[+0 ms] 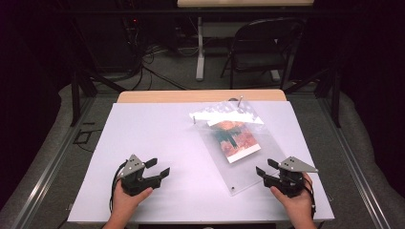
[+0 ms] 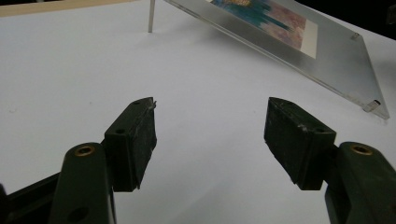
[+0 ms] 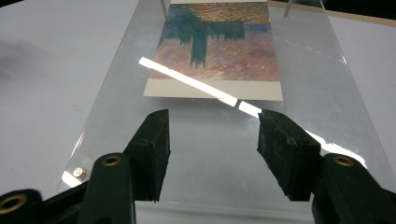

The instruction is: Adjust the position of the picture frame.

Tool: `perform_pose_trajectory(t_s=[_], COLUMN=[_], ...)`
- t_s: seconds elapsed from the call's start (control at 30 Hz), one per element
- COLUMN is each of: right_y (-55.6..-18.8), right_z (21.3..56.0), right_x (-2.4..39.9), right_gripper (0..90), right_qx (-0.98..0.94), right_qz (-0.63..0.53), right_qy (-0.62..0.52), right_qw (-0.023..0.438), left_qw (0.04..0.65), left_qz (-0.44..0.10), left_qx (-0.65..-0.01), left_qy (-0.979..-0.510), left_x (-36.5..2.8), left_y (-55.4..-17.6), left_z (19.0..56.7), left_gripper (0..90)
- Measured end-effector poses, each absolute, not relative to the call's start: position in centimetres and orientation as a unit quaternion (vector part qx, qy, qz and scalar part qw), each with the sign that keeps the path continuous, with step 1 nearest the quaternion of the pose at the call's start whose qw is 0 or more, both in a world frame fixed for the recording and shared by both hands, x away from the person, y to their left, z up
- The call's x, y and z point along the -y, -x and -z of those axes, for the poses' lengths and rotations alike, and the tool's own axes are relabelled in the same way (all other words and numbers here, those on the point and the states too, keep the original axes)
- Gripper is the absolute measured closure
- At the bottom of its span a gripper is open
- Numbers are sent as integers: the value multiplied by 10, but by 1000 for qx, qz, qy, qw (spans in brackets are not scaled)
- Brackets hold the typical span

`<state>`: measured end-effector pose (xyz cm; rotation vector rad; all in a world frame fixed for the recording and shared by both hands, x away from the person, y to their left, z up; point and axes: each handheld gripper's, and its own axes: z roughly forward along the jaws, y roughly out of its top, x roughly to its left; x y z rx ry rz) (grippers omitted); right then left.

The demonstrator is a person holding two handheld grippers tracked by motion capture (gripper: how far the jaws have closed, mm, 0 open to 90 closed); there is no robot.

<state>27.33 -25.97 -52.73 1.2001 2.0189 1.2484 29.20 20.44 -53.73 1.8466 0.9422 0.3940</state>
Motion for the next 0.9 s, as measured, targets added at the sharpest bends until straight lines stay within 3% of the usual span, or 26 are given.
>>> perform_pose_trajectory(t_s=[0.43, 0.9], right_y=[-271, -270], right_z=[525, 523], right_x=[257, 267], right_gripper=[458, 465], right_qx=[-732, -718], right_qz=[-467, -476], right_qy=[-436, -448], right_qw=[238, 240], left_qw=[495, 493], left_qz=[-168, -163], left_qx=[-408, -401], left_qy=[-748, -755], left_x=[-205, -168], left_y=[-297, -363], left_z=[529, 500], left_gripper=[370, 534])
